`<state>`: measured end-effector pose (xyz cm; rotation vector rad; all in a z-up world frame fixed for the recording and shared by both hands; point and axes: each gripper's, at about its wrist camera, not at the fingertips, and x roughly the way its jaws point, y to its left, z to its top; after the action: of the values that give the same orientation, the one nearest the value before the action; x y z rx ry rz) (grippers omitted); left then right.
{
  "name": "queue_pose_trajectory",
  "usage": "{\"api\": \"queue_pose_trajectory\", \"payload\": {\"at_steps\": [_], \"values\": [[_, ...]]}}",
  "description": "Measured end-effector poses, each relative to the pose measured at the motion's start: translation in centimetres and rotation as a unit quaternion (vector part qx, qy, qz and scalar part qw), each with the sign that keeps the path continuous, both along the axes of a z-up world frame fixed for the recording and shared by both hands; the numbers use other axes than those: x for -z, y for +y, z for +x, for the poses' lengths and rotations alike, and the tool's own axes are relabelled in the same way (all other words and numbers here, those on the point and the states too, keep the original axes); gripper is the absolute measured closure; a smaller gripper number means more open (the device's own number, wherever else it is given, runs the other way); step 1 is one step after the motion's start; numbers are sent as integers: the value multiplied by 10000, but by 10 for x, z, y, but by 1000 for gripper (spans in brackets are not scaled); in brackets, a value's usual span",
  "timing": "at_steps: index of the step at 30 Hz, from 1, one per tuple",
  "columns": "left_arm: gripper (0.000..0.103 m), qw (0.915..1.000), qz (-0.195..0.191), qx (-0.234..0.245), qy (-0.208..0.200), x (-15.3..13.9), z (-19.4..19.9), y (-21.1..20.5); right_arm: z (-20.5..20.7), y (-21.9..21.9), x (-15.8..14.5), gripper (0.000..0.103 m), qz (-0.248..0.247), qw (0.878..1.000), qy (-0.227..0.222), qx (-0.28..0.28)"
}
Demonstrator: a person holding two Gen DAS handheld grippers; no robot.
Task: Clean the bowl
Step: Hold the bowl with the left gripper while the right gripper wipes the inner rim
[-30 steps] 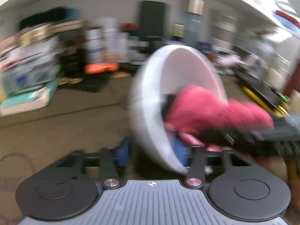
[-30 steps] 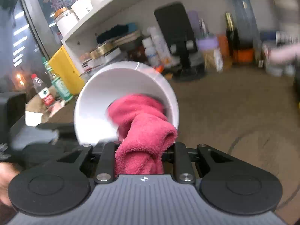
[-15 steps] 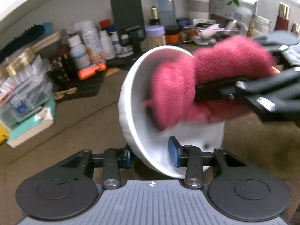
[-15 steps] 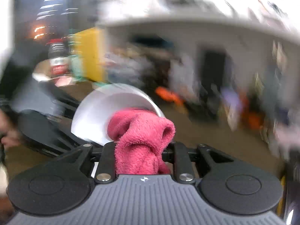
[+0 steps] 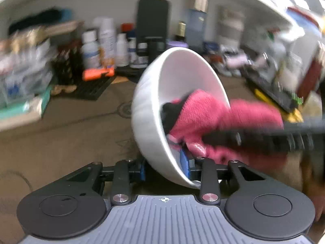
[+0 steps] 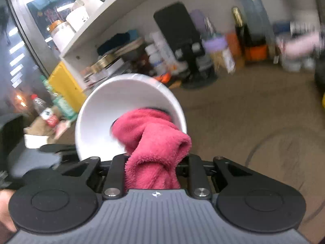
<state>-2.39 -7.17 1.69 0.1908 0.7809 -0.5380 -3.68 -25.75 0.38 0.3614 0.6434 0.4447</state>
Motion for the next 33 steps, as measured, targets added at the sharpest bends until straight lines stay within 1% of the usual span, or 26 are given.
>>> {"api": "queue_pose_trajectory", "payload": {"at_steps": [2,3,5,7,8,10,11,12,14,15,17,18,20,21,22,23,24,25,26,27,28,29,30,31,32,33], "values": [[68,9999,59,79,47,-2,0,-1,5,5,-9,80,-172,9996,-212,-62],[68,9999,74,85,58,-2,1,-1,4,16,-16,80,-435,9977,-485,-160],[67,9999,98,57,73,-2,0,-1,-4,37,-27,80,-904,9892,-1061,-460],[67,9999,98,17,94,-1,-1,2,-17,51,-32,80,-1167,9777,-1503,-890],[67,9999,93,-4,109,-1,-1,3,-24,54,-33,80,-1222,9718,-1637,-1179],[67,9999,91,-21,128,-1,-3,7,-33,50,-34,80,-1156,9642,-1701,-1672],[67,9999,95,-18,130,-1,-4,9,-36,47,-34,80,-1199,9629,-1706,-1710],[67,9999,114,-4,115,-2,-6,9,-39,41,-32,80,-1321,9637,-1666,-1615],[66,9998,192,-28,80,-3,-10,7,-31,29,-21,80,-1425,9760,-1245,-1074],[66,9997,219,-58,57,-3,-11,6,-26,22,-14,83,-1409,9812,-1009,-847],[66,9996,271,-52,15,-4,-13,2,-23,16,0,82,-1128,9880,-710,-775],[64,9995,312,-55,-16,-5,-14,-1,-24,17,6,81,-983,9912,-550,-702],[59,9986,479,-184,-138,-5,-16,-8,-26,21,10,81,-979,9923,-493,-576],[48,9976,585,-292,-233,-5,-16,-11,-25,19,11,80,-807,9948,-400,-482],[32,9968,621,-411,-285,-4,-16,-12,-24,16,13,80,-634,9968,-306,-387],[27,9952,634,-655,-364,-1,-13,-13,-23,14,15,80,-461,9983,-213,-292],[21,9955,460,-759,-317,2,-10,-10,-22,10,17,80,-286,9993,-121,-214],[20,9955,285,-863,-270,5,-6,-7,-21,7,19,80,-136,9997,-46,-181],[20,9951,113,-953,-220,7,-3,-4,-20,5,19,80,-60,9999,-2,-160],[26,9956,-32,-928,-154,9,0,-2,-19,3,19,80,16,9999,42,-138],[41,9962,-112,-853,-115,10,1,0,-19,1,20,80,67,9999,71,-126],[50,9975,-191,-682,-73,9,0,-1,-20,-2,20,80,43,9999,56,-132],[68,9983,-117,-567,-88,7,-2,-5,-17,-4,14,80,-18,9999,10,-104],[68,9989,-20,-455,-114,5,-5,-9,-15,-4,9,80,-75,9999,-43,-56],[68,9988,242,-371,-222,3,-12,-17,-13,-4,6,80,-148,9998,-105,5],[68,9987,336,-293,-262,2,-15,-20,-9,-4,-2,80,-291,9992,-253,106]]}}
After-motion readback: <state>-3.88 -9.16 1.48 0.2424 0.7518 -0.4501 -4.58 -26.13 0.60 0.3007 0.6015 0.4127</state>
